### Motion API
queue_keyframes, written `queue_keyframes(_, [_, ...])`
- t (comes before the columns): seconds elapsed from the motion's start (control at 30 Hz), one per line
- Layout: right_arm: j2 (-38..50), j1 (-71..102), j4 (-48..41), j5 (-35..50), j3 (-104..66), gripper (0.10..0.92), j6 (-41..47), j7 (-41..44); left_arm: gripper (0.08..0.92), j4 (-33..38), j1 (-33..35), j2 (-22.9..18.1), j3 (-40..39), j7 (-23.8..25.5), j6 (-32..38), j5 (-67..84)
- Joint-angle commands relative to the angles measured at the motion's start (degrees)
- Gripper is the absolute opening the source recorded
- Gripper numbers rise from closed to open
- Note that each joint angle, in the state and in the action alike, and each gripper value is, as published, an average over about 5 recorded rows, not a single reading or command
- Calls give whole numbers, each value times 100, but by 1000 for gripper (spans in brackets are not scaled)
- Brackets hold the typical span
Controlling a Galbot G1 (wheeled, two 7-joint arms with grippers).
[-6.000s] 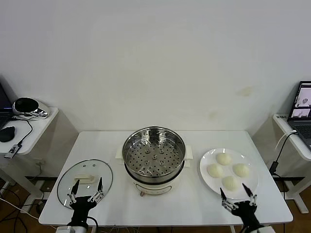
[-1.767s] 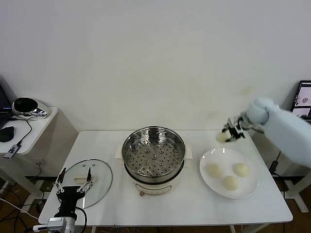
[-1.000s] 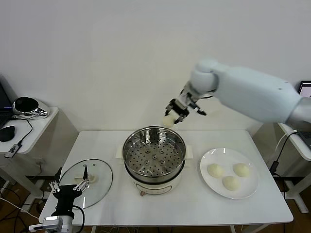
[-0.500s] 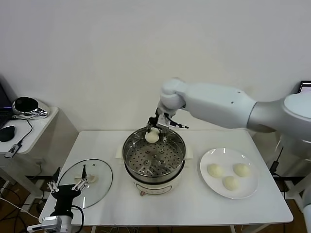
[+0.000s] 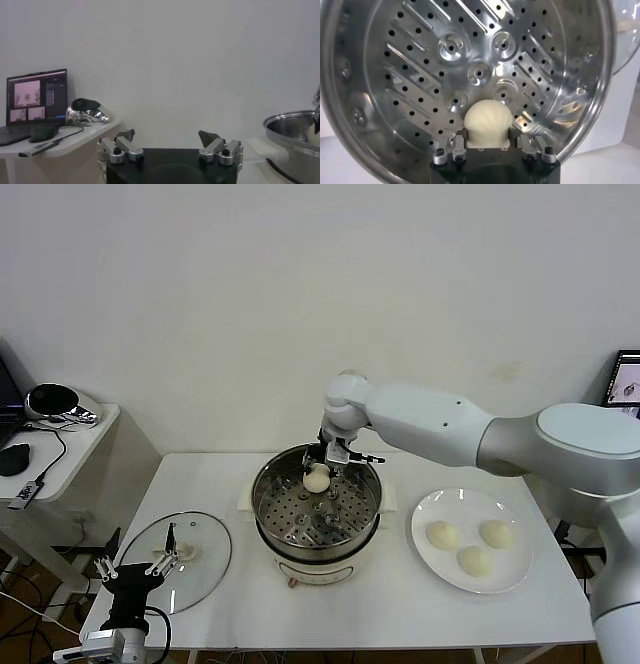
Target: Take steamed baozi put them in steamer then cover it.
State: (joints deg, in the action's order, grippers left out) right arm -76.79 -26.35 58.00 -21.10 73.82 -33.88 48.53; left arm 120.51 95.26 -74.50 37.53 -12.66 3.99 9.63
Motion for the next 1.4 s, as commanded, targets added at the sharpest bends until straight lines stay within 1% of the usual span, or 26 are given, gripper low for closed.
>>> queue_keyframes(0.03, [-57, 68, -201, -127, -83, 649, -123, -166, 823, 39, 6, -4, -42, -2, -3, -9])
queue_keyframes(0.1, [3, -125, -55, 239, -36, 709, -17, -98, 823, 64, 4, -4, -52, -2, -9, -13])
queue_keyframes(0.17, [137, -482, 279, 886, 83, 758, 243, 90, 823, 92, 2, 1, -59, -2, -17, -17])
queue_keyframes(0.23, [367, -955, 749, 1701, 251, 799, 798, 404, 823, 120, -2, 11, -60, -2, -28, -19])
queue_keyframes(0.3, [648, -1400, 1231, 2447, 391, 817, 1573, 750, 823, 154, -10, 21, -56, -2, -45, -17])
queue_keyframes(0.4, [1303, -1980, 2042, 3517, 584, 822, 3187, 1216, 823, 215, -17, 49, -42, 1, -75, -6])
queue_keyframes(0.47, [1851, -2276, 2567, 4004, 704, 822, 4165, 1359, 823, 245, -15, 78, -32, 4, -87, -1])
queue_keyframes(0.53, [2364, -2506, 3024, 4225, 829, 823, 4868, 1362, 823, 257, -12, 111, -27, 8, -93, -1])
queue_keyframes(0.67, [3285, -2769, 3747, 4312, 1093, 823, 5797, 1202, 823, 240, -23, 183, -32, 15, -100, -1])
queue_keyframes(0.8, [4113, -2656, 4161, 4247, 1299, 823, 6218, 1055, 823, 201, -73, 218, -32, 17, -117, 2])
queue_keyframes(0.93, [4578, -2112, 4213, 3945, 1210, 823, 6173, 1007, 823, 170, -110, 215, -44, 19, -136, -8])
queue_keyframes(1.1, [4901, -995, 3984, 3401, 593, 823, 5950, 944, 823, 122, -122, 193, -3, 14, -149, -14])
queue_keyframes(1.4, [4945, 1243, 3250, 2348, -953, 823, 5589, 871, 823, 25, -108, 171, 119, 6, -160, -29])
